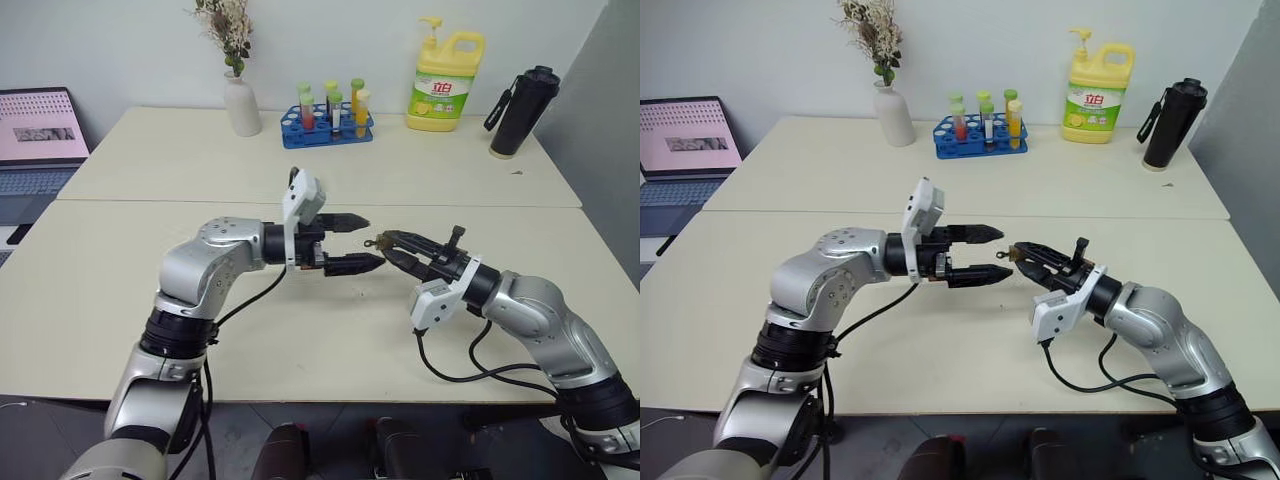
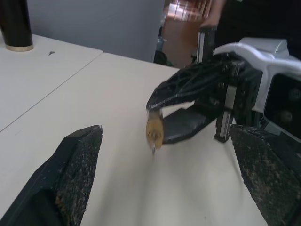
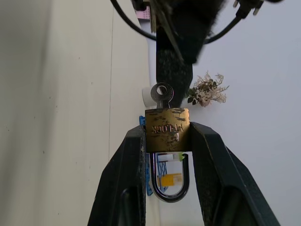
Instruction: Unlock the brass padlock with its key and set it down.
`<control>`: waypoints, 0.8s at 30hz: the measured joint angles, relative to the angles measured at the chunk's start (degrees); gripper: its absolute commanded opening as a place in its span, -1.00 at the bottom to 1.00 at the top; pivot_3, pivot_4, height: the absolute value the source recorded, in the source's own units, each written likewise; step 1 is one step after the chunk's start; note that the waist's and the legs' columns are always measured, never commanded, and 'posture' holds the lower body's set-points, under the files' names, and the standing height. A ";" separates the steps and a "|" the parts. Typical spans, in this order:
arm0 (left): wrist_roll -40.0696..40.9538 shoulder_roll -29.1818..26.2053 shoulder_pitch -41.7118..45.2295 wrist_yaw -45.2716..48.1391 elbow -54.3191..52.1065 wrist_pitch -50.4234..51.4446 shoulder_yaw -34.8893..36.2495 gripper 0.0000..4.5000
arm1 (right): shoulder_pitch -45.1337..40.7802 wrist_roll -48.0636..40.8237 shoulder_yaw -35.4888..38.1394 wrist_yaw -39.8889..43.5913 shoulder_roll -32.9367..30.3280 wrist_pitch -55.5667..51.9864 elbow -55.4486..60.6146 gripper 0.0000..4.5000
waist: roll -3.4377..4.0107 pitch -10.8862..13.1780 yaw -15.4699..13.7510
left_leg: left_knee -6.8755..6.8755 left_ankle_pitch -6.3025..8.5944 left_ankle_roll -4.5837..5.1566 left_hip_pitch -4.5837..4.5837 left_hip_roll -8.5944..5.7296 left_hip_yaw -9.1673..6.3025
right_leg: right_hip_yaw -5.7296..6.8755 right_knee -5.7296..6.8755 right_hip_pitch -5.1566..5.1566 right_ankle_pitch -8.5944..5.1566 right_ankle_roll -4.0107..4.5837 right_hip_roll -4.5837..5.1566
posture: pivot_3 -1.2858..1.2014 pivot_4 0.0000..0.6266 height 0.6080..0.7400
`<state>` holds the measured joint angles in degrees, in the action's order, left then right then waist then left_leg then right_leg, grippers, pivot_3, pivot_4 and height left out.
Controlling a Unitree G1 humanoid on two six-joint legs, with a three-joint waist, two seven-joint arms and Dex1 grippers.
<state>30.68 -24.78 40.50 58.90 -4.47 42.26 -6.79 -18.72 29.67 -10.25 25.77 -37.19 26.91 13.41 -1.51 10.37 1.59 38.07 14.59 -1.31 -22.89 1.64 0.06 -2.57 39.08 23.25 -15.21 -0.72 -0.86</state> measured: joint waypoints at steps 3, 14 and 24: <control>0.00 0.08 0.26 -1.84 -0.13 1.36 -0.03 1.00 | -0.01 -0.03 0.00 0.01 0.00 0.13 0.00 -0.58 | 0.00 0.00 0.14 | -0.02 0.00 0.00 0.02 0.01 0.00 | -0.01 0.01 0.00 0.01 0.01 -0.02 | 0.03 -0.52 1.00; -0.71 1.41 0.92 -3.95 0.71 2.13 -1.99 0.14 | -0.01 -0.05 0.00 0.05 0.04 0.43 0.05 -0.58 | 0.00 0.00 0.09 | -0.01 0.00 -0.01 0.02 0.01 0.01 | -0.02 0.00 0.00 0.02 0.04 0.00 | 0.03 -0.52 1.00; -0.80 1.38 0.91 -3.12 0.66 1.76 -2.21 -0.93 | -0.01 0.00 0.01 0.12 0.03 0.88 0.16 -0.58 | 0.00 0.00 0.08 | -0.01 0.00 -0.01 0.02 0.00 0.01 | -0.02 0.00 0.00 0.01 0.03 0.00 | 0.03 -0.52 1.00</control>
<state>29.87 -23.41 41.41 55.78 -3.81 44.02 -9.00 -18.73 29.67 -10.24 25.89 -37.16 27.79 13.58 -1.51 10.37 1.67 38.06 14.59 -1.32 -22.88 1.64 0.07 -2.58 39.09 23.25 -15.19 -0.69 -0.86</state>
